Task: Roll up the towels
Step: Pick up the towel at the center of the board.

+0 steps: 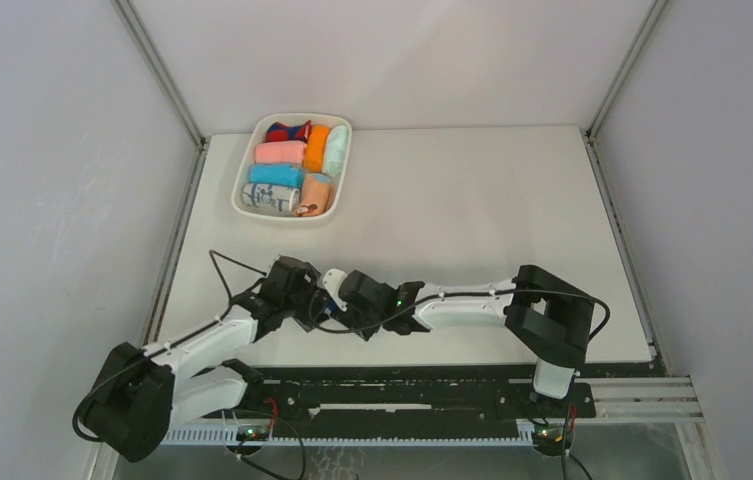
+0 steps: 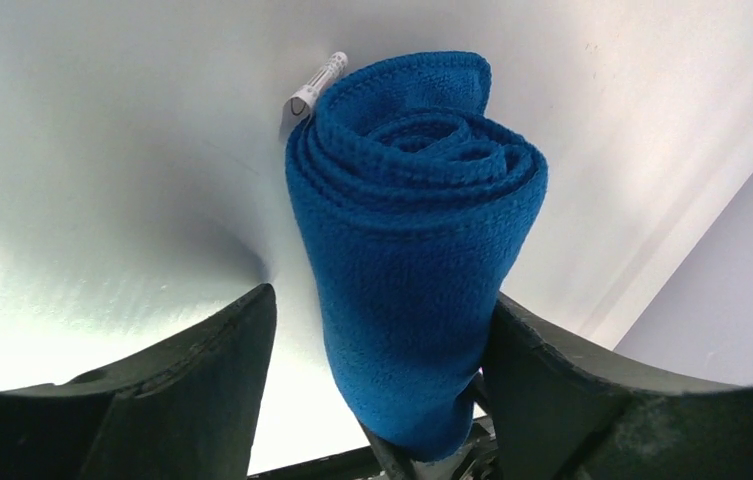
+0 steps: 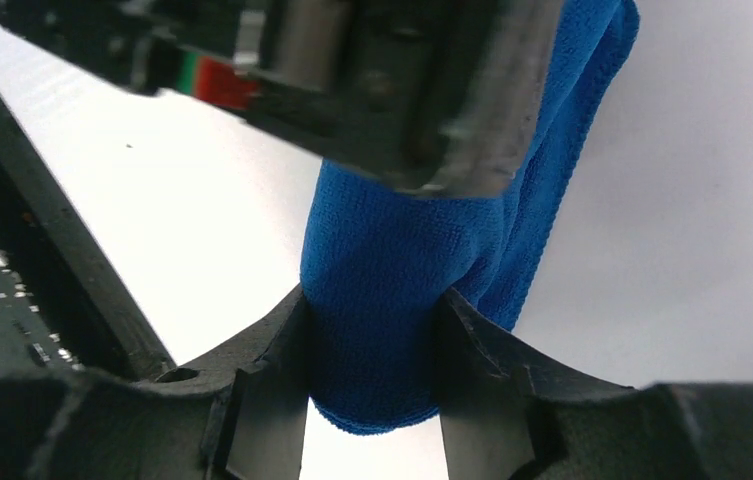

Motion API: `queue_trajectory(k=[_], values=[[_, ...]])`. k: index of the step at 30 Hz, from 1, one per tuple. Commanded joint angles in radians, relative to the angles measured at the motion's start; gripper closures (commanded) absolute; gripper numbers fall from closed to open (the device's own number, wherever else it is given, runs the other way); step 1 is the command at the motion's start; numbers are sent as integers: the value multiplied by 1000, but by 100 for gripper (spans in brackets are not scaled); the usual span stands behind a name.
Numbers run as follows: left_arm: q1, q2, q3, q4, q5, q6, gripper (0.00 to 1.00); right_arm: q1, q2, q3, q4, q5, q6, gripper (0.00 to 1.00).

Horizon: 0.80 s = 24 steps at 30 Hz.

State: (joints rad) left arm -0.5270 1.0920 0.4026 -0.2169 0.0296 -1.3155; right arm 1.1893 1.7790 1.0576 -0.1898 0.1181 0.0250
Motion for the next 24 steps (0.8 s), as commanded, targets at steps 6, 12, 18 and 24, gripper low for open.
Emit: queue_trajectory(k=[6,12,18,24], values=[[25,-136,-72,-58,-16,0,21,-106,31,-31,-10,-402,121,66],[23,-123,-81,-44,2,-2,24,-157,52,-35,16,-507,161,65],[1,-55,-85,33,12,-25,30,-161,61,-34,21,-510,170,64],[-18,38,-72,95,28,-32,35,-163,64,-35,22,-505,172,64]])
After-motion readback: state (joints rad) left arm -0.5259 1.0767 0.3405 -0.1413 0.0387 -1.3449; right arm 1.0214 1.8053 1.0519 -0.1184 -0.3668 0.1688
